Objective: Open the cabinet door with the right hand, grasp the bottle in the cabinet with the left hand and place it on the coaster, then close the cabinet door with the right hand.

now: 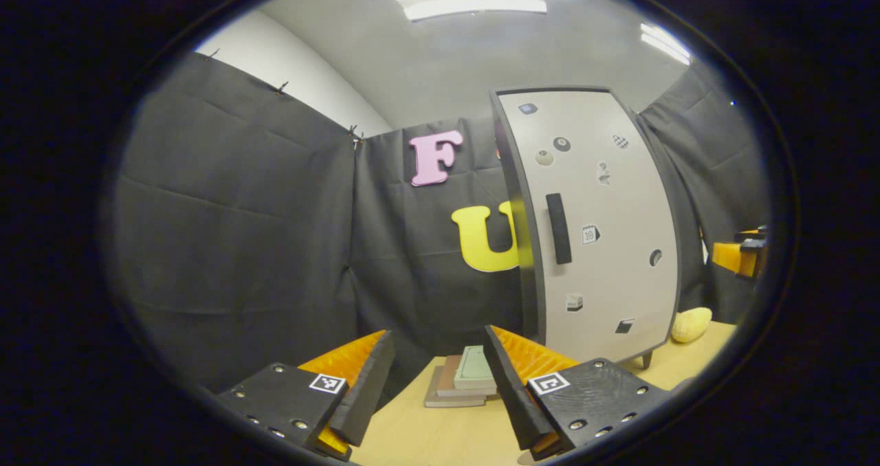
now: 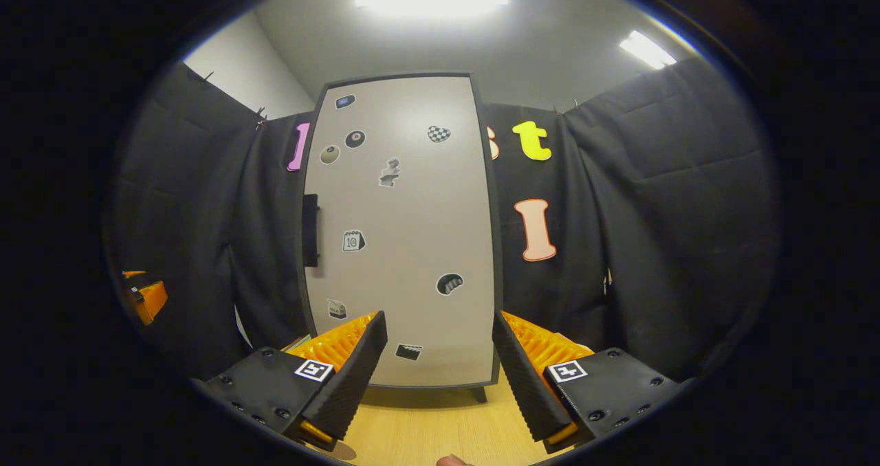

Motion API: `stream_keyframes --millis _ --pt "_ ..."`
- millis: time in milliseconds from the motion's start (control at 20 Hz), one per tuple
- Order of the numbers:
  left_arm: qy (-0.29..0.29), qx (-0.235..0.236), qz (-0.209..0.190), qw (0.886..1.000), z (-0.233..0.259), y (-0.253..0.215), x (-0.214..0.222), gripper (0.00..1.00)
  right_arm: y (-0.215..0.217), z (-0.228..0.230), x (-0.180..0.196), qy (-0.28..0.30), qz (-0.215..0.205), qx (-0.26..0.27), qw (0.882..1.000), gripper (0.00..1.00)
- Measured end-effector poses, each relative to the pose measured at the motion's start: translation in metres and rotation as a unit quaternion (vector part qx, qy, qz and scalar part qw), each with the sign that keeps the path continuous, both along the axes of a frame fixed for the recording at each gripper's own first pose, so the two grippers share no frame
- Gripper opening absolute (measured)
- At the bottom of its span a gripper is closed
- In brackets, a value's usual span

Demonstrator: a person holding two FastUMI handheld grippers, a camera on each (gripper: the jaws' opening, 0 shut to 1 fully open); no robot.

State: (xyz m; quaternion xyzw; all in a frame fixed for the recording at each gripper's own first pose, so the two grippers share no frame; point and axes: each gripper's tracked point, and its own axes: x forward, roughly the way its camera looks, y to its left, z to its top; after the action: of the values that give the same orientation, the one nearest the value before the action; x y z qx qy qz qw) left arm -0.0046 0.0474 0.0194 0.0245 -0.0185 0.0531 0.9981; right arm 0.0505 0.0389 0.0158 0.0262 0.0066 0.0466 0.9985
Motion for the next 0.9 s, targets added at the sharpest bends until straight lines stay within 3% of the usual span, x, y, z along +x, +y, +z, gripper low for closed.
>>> stream_keyframes --millis 250,300,400,550,900 --pt "0.002 0.004 0.038 0.999 -0.001 0.04 -0.018 0.79 0.058 0.042 0.042 -0.029 0.058 0.012 0.998 0.97" --pt "0.007 0.006 0.048 0.999 -0.004 0.051 -0.025 0.84 0.073 0.048 0.054 -0.026 0.068 0.019 0.997 0.97" --pt "0.014 0.011 0.07 0.997 -0.011 0.075 -0.038 0.78 0.106 0.059 0.077 -0.014 0.09 0.035 0.995 0.97" --pt "0.029 0.013 0.104 0.994 -0.027 0.114 -0.059 0.78 0.151 0.058 0.107 0.014 0.113 0.037 0.993 0.96" --pt "0.071 -0.022 0.171 0.982 -0.069 0.191 -0.082 0.81 0.212 0.041 0.165 0.045 0.115 -0.012 0.992 0.98"
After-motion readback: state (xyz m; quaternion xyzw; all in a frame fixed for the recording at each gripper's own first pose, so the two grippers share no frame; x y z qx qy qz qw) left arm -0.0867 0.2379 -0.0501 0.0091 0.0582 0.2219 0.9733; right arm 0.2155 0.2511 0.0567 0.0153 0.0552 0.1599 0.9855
